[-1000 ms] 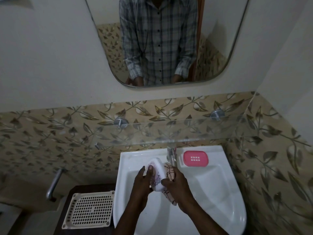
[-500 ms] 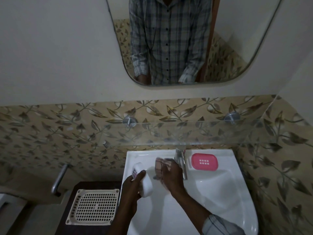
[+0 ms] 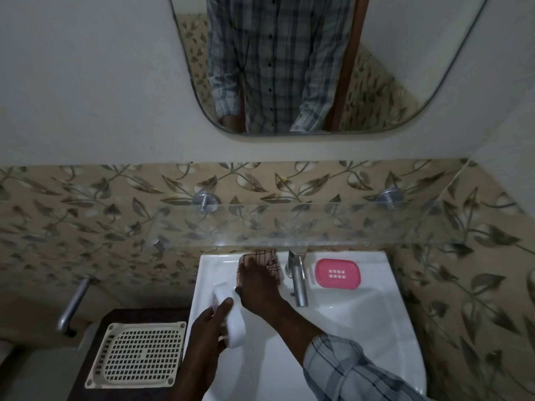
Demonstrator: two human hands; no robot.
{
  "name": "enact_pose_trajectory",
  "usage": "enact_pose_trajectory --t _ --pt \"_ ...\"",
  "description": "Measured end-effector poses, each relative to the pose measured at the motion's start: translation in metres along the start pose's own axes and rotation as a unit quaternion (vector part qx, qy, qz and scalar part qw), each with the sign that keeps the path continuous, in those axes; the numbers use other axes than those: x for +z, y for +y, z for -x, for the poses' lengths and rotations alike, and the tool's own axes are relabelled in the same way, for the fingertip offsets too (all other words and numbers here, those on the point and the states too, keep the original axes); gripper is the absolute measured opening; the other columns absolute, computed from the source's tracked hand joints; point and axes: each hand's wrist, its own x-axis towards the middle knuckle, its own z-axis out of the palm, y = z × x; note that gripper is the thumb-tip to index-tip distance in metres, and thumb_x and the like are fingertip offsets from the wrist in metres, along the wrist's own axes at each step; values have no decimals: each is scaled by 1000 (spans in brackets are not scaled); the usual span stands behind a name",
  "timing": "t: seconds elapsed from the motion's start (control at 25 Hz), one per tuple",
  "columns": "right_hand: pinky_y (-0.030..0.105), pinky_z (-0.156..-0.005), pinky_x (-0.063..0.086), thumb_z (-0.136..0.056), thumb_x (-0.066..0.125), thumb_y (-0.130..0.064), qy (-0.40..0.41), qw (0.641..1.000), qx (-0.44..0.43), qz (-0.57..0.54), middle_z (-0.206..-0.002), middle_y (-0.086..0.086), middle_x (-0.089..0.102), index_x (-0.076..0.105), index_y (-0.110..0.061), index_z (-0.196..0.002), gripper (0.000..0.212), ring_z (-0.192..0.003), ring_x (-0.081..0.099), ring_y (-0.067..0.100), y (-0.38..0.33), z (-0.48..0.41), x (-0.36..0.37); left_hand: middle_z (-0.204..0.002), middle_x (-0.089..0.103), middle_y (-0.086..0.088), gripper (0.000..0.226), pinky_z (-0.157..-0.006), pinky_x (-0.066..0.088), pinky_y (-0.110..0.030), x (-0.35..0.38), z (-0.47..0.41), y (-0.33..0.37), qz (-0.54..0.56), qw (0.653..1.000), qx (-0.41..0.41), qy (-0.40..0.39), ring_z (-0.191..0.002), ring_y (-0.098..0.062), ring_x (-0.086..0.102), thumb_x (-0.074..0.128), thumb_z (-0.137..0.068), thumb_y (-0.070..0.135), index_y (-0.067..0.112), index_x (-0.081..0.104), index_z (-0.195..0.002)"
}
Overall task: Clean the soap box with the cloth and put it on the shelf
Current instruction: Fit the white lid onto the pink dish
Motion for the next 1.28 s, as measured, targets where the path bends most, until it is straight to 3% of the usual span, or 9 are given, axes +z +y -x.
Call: enact_pose_trajectory --t 0.12,0.24,0.32,0.4,0.48,0.56,0.76,1.04,1.28 --pt "30 -95 51 -85 48 -6 283 952 -111 -30 -118 11 66 63 -4 -117 35 -109 62 22 25 29 -37 -98 77 -13 30 -68 56 -37 13 -6 8 15 1000 13 -18 -92 -32 70 70 -88 32 15 71 -112" --pt "23 -78 46 -88 54 -2 474 855 35 -210 -91 6 67 65 -11 -97 17 -87 61 19 77 61 -53 -106 72 -20 32 -70 55 -39 30 -13 16 21 999 24 -36 -95 -34 68 69 -88 30 12 69 -114" --pt "31 -80 47 -91 59 -2 444 788 264 -334 -96 15 68 65 -1 -100 11 -93 64 31 114 69 -52 -110 70 -22 32 -72 55 -42 43 -14 20 12 998 35 -54 -100 -36 66 68 -88 31 12 69 -114" --pt "43 -94 48 -95 64 -17 298 681 489 -455 -125 30 57 52 11 -125 43 -114 58 42 145 70 -45 -112 70 -21 31 -74 55 -43 55 -13 20 5 997 38 -70 -102 -37 66 66 -89 31 13 68 -115" --pt "50 -102 46 -94 66 -29 191 538 561 -600 -140 32 40 25 15 -143 77 -126 49 45 159 70 -37 -110 70 -20 29 -75 55 -43 62 -8 17 -6 996 36 -85 -98 -35 66 65 -90 31 14 68 -114" --pt "54 -97 51 -95 65 -16 193 465 520 -690 -126 29 47 28 15 -143 67 -112 57 42 166 67 -30 -105 69 -19 27 -72 55 -41 64 -1 13 -13 995 34 -88 -94 -32 67 66 -90 30 14 68 -113" --pt "59 -86 56 -93 58 6 264 497 509 -651 -125 31 55 45 13 -136 46 -110 60 50 167 78 -33 -106 68 -18 33 -71 56 -40 65 7 20 -10 994 42 -97 -96 -33 66 65 -91 29 11 66 -118" --pt "22 -43 47 -78 83 -23 299 754 231 -538 -62 6 66 73 -8 -83 19 -47 58 9 117 141 -97 -105 74 -19 51 -88 54 -52 95 36 47 -37 989 45 -139 -96 -34 66 77 -69 42 12 71 -111" --pt "35 -61 54 -79 79 -35 270 809 169 -494 -74 4 73 76 -13 -85 23 -70 69 20 50 151 -126 -105 77 -13 32 -85 56 -49 119 64 53 -31 980 48 -191 -103 -38 70 73 -75 45 24 80 -99"
